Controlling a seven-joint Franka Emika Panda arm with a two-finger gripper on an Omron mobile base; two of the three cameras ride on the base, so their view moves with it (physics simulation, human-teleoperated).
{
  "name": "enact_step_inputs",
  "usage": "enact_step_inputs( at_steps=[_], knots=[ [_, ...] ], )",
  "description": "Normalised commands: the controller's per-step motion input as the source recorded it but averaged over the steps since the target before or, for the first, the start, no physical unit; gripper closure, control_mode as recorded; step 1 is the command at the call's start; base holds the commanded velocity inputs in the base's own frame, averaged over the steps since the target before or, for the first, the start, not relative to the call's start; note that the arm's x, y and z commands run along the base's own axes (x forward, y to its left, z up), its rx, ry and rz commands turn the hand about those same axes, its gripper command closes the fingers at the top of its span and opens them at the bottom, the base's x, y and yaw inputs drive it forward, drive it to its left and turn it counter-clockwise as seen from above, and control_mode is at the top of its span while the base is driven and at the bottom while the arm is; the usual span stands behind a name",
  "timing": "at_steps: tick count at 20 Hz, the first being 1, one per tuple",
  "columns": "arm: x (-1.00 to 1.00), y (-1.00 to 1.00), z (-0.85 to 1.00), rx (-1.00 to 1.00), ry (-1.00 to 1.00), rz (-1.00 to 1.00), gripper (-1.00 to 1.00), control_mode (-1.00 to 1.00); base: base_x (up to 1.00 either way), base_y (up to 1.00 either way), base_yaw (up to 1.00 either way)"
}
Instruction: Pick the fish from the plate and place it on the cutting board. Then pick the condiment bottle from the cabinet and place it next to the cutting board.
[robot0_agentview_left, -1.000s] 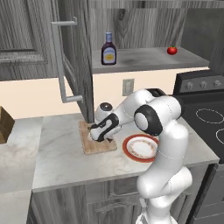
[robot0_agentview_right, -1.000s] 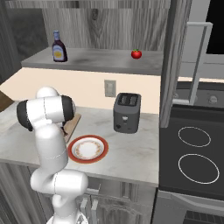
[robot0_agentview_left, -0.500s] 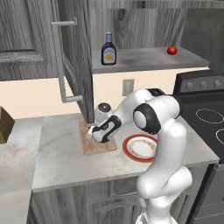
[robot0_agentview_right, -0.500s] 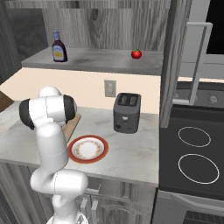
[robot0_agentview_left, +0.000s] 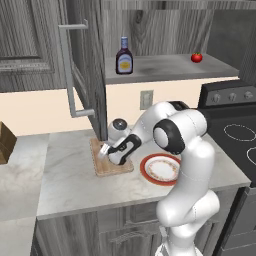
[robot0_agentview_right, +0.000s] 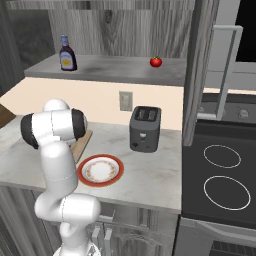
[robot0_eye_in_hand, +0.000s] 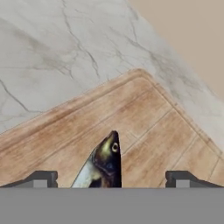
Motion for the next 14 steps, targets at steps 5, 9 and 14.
enact_step_inputs(
  at_steps=[5, 9, 14],
  knots=[
    [0.0, -0.02, 0.28, 0.05, 0.0, -0.02, -1.0, -1.0, 0.0, 0.0, 0.0],
    [-0.01, -0.03, 0.29, 0.05, 0.0, -0.04, -1.0, -1.0, 0.0, 0.0, 0.0],
    [0.0, -0.11, 0.32, 0.05, 0.0, -0.04, -1.0, -1.0, 0.0, 0.0, 0.0]
  ],
)
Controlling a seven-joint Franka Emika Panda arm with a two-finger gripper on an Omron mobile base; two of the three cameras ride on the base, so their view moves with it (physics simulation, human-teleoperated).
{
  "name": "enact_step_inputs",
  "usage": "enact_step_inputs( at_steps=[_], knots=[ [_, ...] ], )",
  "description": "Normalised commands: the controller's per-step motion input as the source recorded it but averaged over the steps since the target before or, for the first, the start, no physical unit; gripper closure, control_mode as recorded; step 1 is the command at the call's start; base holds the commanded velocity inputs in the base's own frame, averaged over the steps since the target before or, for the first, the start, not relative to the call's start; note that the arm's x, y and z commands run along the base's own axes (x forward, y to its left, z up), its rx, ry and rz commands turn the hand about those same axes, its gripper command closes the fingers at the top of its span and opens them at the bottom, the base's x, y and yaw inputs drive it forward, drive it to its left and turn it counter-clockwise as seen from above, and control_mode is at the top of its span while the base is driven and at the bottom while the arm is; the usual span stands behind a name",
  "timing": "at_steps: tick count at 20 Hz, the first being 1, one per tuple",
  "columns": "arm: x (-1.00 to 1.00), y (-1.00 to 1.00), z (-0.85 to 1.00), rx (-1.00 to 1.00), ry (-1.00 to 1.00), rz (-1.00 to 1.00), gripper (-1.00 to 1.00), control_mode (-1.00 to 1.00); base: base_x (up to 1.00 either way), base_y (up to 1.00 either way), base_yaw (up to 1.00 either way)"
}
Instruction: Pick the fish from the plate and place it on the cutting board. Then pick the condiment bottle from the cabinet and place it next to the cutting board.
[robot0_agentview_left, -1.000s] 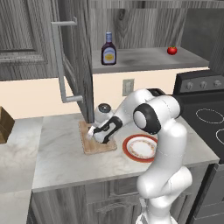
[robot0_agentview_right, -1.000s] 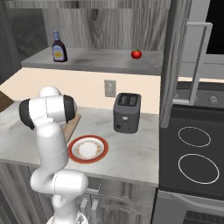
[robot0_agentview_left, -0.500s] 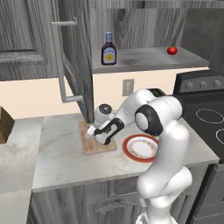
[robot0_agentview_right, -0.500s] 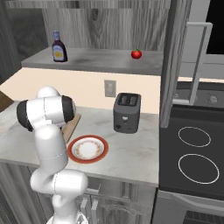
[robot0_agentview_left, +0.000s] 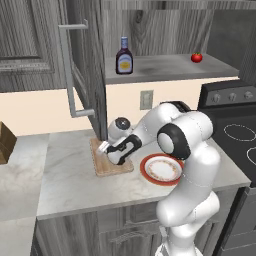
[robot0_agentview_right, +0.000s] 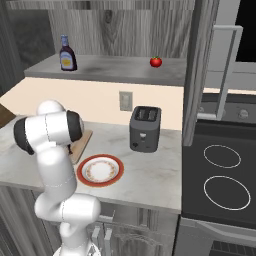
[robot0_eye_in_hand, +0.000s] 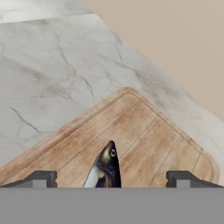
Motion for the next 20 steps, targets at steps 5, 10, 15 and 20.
enact_step_inputs(
  at_steps=[5, 10, 15, 20],
  knots=[
    [0.0, -0.13, 0.35, 0.05, 0.0, -0.04, -1.0, -1.0, 0.0, 0.0, 0.0],
    [0.0, -0.12, 0.37, 0.04, 0.0, -0.01, -1.0, -1.0, 0.0, 0.0, 0.0],
    [-0.05, -0.1, 0.36, 0.03, 0.0, 0.0, -1.0, -1.0, 0.0, 0.0, 0.0],
    [-0.06, -0.11, 0.37, 0.01, 0.0, 0.0, -1.0, -1.0, 0.0, 0.0, 0.0]
  ],
)
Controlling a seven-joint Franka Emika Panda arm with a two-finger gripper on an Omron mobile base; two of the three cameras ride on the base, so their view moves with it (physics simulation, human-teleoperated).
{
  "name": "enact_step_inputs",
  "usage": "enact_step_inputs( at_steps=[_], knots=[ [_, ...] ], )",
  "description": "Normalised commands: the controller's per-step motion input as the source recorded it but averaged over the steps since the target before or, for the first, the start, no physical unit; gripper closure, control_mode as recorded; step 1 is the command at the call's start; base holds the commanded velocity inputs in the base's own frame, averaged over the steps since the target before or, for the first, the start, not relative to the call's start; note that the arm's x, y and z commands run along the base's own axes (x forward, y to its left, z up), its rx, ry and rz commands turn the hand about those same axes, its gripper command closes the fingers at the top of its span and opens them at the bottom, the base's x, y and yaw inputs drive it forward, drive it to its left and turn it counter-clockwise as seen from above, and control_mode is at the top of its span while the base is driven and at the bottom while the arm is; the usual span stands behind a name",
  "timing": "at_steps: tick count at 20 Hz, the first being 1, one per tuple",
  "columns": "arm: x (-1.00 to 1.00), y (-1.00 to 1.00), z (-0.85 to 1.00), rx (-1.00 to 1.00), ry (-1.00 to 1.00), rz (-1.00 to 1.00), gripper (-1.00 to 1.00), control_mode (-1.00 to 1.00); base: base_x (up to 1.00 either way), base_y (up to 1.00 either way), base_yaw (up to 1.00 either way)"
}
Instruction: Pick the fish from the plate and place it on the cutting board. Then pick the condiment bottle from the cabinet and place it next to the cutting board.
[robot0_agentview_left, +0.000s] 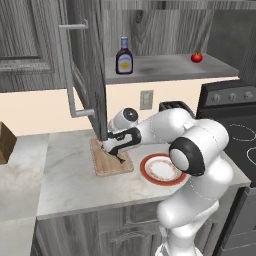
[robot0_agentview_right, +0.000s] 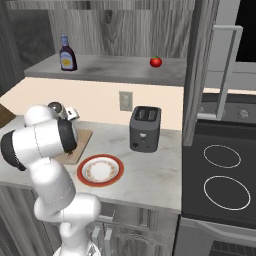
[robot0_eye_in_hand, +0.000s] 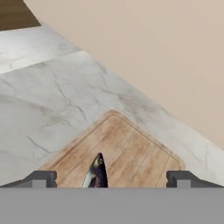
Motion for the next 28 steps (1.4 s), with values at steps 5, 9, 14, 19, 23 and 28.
enact_step_inputs(
  at_steps=[5, 9, 14, 19, 23, 28],
  knots=[
    [-0.09, -0.09, 0.35, 0.01, -0.03, 0.0, -1.0, -1.0, 0.0, 0.0, 0.0],
    [-0.21, -0.07, 0.35, 0.01, -0.05, 0.0, -1.0, -1.0, 0.0, 0.0, 0.0],
    [-0.35, -0.07, 0.35, 0.03, -0.05, 0.0, -1.0, -1.0, 0.0, 0.0, 0.0],
    [-0.34, -0.08, 0.35, 0.03, -0.06, 0.0, -1.0, -1.0, 0.0, 0.0, 0.0],
    [-0.27, -0.09, 0.33, 0.03, -0.06, 0.0, -1.0, -1.0, 0.0, 0.0, 0.0],
    [-0.26, -0.09, 0.22, 0.02, -0.07, 0.03, -1.0, -1.0, 0.0, 0.0, 0.0]
  ],
)
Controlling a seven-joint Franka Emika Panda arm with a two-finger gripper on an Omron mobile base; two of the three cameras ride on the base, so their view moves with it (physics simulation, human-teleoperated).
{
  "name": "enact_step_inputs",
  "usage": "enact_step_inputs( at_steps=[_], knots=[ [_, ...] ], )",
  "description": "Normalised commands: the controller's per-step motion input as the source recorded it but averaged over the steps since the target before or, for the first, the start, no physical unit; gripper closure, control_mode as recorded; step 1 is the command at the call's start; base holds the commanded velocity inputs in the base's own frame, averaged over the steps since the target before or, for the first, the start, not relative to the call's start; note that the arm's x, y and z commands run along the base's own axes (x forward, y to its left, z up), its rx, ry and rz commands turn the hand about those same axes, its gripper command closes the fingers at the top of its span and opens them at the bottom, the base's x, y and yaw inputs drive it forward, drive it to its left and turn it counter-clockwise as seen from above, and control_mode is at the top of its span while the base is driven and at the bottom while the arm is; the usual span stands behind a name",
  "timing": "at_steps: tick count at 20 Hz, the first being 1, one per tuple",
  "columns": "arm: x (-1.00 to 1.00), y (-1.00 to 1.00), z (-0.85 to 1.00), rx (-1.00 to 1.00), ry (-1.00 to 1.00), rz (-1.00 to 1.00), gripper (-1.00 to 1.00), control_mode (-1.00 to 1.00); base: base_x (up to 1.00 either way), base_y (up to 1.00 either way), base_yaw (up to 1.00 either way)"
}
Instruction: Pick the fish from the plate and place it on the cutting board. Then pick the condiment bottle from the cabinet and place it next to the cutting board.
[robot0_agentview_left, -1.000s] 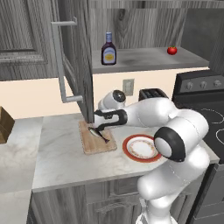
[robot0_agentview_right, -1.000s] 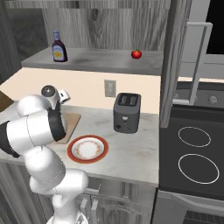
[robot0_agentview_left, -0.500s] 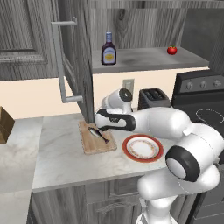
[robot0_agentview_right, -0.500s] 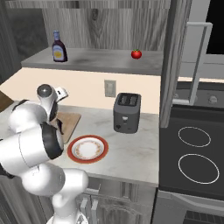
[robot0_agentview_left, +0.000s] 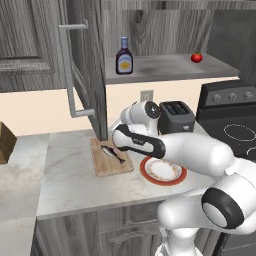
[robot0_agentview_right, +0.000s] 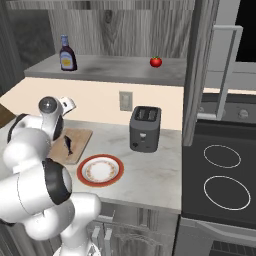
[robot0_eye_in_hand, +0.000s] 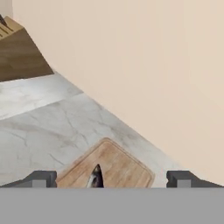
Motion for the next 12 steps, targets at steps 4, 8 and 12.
enact_step_inputs(
  at_steps=[4, 8, 12],
  knots=[
    [-0.23, -0.11, 0.17, 0.0, -0.05, 0.06, -1.0, -1.0, 0.0, 0.0, 0.0],
    [-0.19, -0.13, 0.14, 0.0, -0.04, 0.08, -1.0, -1.0, 0.0, 0.0, 0.0],
    [-0.17, -0.15, 0.13, 0.0, -0.03, 0.09, -1.0, -1.0, 0.0, 0.0, 0.0]
  ],
)
